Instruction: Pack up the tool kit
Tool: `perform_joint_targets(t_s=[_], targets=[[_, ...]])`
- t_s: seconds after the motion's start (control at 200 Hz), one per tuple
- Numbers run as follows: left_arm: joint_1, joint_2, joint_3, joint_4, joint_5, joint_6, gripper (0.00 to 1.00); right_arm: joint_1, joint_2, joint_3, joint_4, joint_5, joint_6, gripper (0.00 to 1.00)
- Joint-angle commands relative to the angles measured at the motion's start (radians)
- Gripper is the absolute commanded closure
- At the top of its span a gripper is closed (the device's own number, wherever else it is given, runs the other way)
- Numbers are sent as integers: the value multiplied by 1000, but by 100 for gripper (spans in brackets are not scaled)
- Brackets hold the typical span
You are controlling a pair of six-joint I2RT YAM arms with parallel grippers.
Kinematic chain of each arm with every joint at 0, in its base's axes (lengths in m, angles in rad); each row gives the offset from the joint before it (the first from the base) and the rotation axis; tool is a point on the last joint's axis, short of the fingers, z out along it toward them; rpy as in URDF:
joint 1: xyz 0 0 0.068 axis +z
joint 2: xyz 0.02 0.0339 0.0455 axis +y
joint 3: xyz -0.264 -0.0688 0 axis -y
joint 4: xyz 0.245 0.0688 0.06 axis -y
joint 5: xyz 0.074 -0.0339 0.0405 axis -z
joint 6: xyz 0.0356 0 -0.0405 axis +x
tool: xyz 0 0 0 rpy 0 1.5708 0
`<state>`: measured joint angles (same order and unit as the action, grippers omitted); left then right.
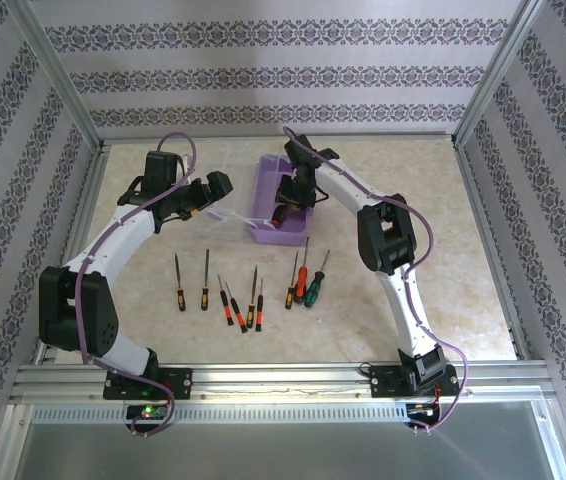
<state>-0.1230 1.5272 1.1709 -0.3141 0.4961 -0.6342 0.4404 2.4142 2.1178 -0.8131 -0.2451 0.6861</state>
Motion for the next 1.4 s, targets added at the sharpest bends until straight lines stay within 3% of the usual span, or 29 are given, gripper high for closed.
perform_joint_targets(t_s=[0.0, 0.3, 0.53, 0.65, 0.779, 0.924, 0.994, 1.169, 1.394], targets=[[7, 4, -2, 15, 18, 1, 0, -6, -8, 55, -44, 13, 9, 62], [7, -11, -4, 32, 41, -7, 0, -11, -115, 61, -60, 47, -3, 60], [7, -16, -12, 56, 69, -24, 0, -15, -259, -30, -30, 68, -24, 60], [4, -17, -17, 74, 91, -41, 0, -14, -389, -191, 15, 111, -29, 61], [-16, -24, -25, 93, 106, -52, 0, 1, -568, -479, 81, 212, -22, 62], [-86, -21, -27, 100, 113, -46, 0, 28, -728, -768, 85, 347, -1, 57], [-137, -18, -31, 103, 110, -43, 0, 41, -790, -895, 110, 346, 30, 57], [-254, -12, -24, 102, 124, -35, 0, 97, -850, -1086, 221, 274, 111, 55], [-318, 0, -10, 62, 92, 13, 0, 200, -765, -1147, 329, 227, 233, 54]])
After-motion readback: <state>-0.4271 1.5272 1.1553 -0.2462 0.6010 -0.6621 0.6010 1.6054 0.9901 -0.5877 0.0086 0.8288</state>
